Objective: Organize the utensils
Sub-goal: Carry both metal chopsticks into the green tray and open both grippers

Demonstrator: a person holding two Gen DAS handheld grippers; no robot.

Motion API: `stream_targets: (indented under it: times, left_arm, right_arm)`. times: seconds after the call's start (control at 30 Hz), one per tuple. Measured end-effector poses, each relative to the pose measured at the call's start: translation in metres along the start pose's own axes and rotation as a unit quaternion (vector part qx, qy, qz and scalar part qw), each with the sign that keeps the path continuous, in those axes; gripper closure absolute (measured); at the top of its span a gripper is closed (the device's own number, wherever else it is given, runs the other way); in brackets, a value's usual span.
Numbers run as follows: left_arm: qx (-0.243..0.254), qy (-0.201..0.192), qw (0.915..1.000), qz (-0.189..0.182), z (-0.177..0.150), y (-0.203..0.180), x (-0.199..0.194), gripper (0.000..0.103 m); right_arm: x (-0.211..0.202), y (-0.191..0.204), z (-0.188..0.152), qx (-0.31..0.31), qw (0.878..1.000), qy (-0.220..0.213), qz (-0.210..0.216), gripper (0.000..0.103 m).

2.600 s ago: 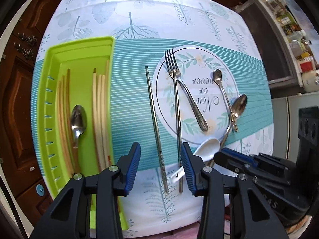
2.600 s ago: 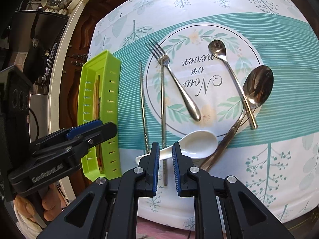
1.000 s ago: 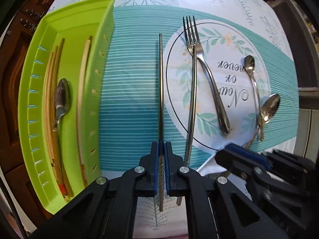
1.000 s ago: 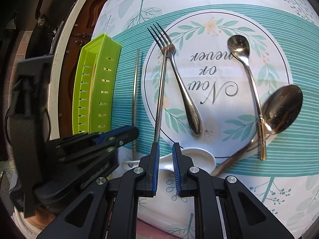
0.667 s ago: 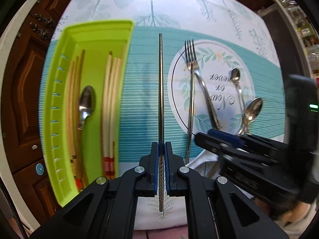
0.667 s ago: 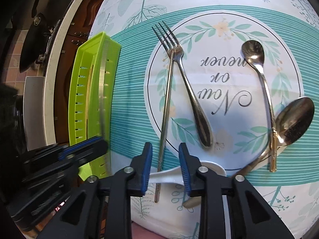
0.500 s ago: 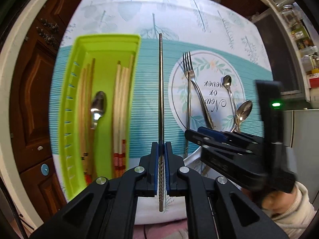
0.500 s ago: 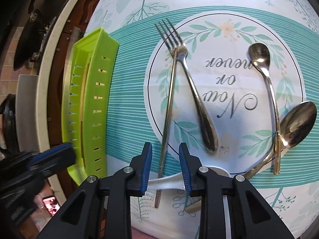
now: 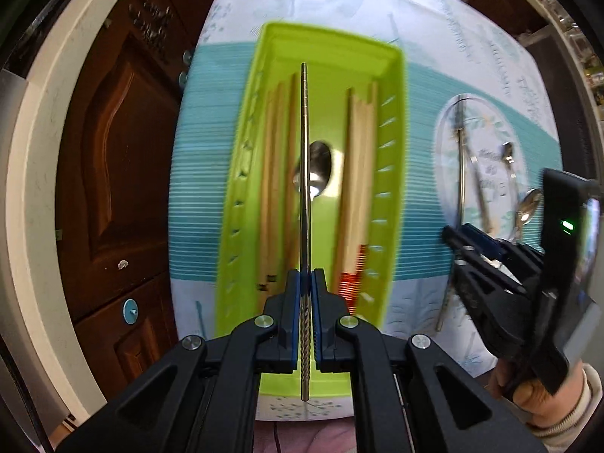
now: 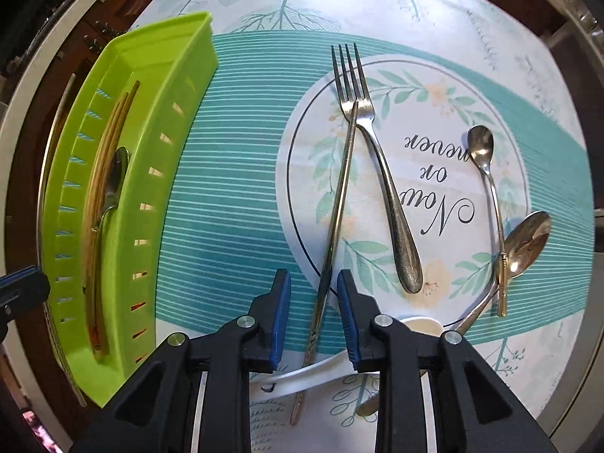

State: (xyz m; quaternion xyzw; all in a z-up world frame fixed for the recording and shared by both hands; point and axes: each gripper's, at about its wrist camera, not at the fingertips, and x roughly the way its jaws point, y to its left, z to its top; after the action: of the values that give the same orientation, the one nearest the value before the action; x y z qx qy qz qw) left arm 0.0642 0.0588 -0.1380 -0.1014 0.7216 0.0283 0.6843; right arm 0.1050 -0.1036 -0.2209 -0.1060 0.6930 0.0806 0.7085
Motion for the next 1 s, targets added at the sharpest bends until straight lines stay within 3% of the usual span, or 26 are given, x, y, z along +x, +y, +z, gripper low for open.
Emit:
stream_targets:
  times: [0.1, 0.2, 0.5, 0.8, 0.87, 0.93, 1.0]
  left_arm:
    - [0.002, 0.009, 1.0000, 0.001, 0.003, 0.009, 0.013, 0.100]
    - [0.007, 0.016, 0.9998, -0.002, 0.006, 0.012, 0.024, 0.100]
    - [0.022, 0.025, 0.9993, -0.018, 0.009, 0.012, 0.040, 0.099]
    - [0.022, 0.014, 0.9992, -0.031, 0.007, 0.015, 0.030, 0.077]
    - [0.022, 0.006, 0.9993, -0.031, 0.004, 0.017, 0.025, 0.069]
    - [0.024, -0.008, 0.9994, -0.024, 0.001, 0.019, 0.016, 0.052]
    - [0.026, -0.023, 0.9992, -0.020, -0.002, 0.021, 0.007, 0.050]
  right_arm:
    - [-0.001, 0.009, -0.005, 0.000, 1.000, -0.008, -0.010, 0.094]
    - [-0.001, 0.012, -0.007, 0.017, 1.000, -0.011, -0.011, 0.097]
    - [-0.006, -0.013, -0.011, 0.090, 0.993, -0.016, 0.072, 0.098]
    - [-0.054, 0.000, -0.008, 0.101, 0.983, -0.039, 0.151, 0.098]
    - [-0.072, 0.003, 0.002, 0.096, 0.981, -0.037, 0.167, 0.098]
    - [-0.081, 0.004, 0.003, 0.088, 0.978, -0.035, 0.185, 0.098]
    - [-0.089, 0.006, -0.001, 0.083, 0.975, -0.030, 0.203, 0.098]
